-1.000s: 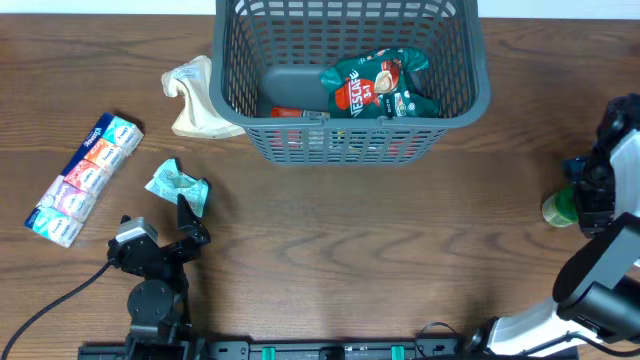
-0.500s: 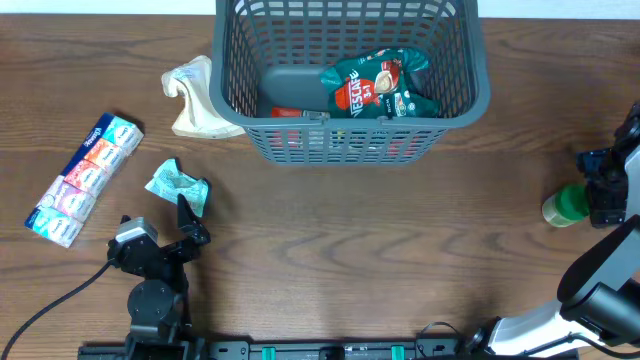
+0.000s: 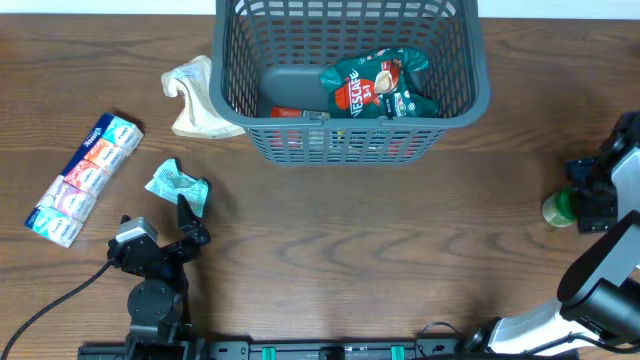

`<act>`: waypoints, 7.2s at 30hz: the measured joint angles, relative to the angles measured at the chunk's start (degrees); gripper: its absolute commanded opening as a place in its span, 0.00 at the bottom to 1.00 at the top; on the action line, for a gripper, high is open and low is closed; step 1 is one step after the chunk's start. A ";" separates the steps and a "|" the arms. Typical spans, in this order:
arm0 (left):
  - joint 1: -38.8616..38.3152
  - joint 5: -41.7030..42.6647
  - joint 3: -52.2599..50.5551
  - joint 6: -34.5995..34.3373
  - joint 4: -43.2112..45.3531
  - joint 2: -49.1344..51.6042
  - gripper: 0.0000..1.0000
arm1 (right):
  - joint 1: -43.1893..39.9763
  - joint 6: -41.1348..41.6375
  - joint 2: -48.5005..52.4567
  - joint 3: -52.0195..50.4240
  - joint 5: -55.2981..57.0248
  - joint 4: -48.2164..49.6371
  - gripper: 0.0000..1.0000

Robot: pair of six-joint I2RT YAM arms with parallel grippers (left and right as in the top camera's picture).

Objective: Pack container
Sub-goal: 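Lower the right gripper onto the green-capped Knorr jar and grasp it, then lift the Knorr jar with the right gripper over the basket, then release the jar into the basket and withdraw the right gripper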

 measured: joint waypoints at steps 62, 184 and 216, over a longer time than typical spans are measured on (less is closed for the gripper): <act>0.00 0.02 0.00 0.00 0.00 0.00 0.99 | 0.00 -4.09 -0.66 -7.67 -1.11 12.48 0.01; 0.00 0.00 0.00 0.00 0.00 0.00 0.99 | 51.43 -50.53 8.74 32.30 -13.22 6.32 0.99; 0.00 0.00 0.00 0.00 0.00 0.00 0.99 | 27.10 -27.63 -15.04 46.27 19.74 -20.17 0.99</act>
